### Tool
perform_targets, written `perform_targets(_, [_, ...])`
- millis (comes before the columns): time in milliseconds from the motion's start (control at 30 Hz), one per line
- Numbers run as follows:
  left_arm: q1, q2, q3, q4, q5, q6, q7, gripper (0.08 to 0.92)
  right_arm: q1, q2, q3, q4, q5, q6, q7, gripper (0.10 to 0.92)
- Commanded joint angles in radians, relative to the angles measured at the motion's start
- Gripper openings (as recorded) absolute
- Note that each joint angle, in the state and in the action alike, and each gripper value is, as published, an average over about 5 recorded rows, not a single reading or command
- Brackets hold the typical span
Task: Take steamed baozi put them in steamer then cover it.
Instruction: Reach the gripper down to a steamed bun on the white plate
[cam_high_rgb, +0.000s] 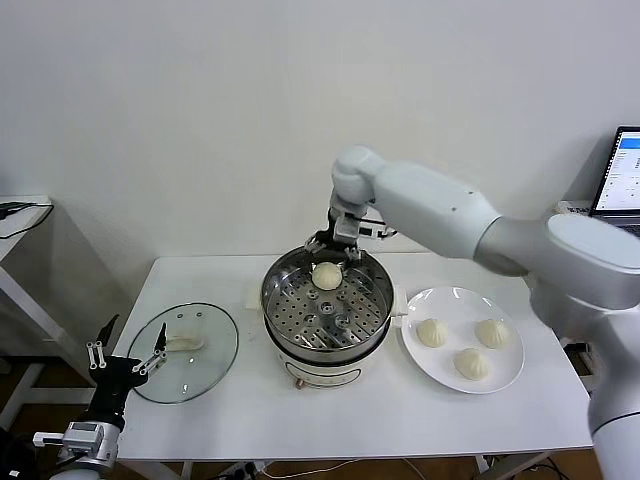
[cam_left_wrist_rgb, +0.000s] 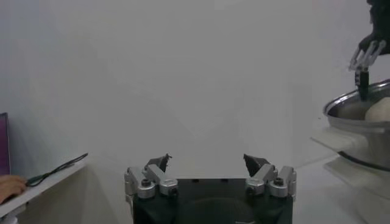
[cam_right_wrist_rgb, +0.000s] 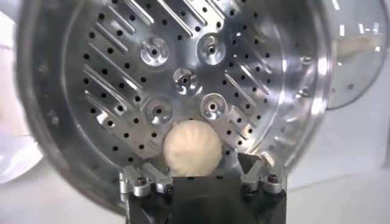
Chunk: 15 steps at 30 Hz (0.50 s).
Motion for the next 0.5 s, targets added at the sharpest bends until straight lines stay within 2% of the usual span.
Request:
perform_targets(33, [0.001, 0.0, 0.012, -0.005, 0.001, 0.001, -0.002, 0.823, 0.22, -0.302, -0.156, 0.216, 0.38, -0.266, -0.12, 0.823])
perform_targets(200, [0.001, 0.0, 0.032, -0.015, 0.003, 0.004, -0.007, 0.823, 0.183, -0.49, -0.216, 0.297, 0.471, -0.533, -0.083, 0.823])
perform_targets(333, [0.002, 0.0, 0.042, -0.02, 0.004, 0.005, -0.008, 0.823, 0.106, -0.584, -0.209, 0.328, 0.442, -0.697, -0.057, 0.823])
perform_targets(500, [0.002, 0.001, 0.051, -0.021, 0.005, 0.006, -0.009, 0.823, -0.022, -0.629, -0.143, 0.345, 0.381, -0.879, -0.027, 0.823])
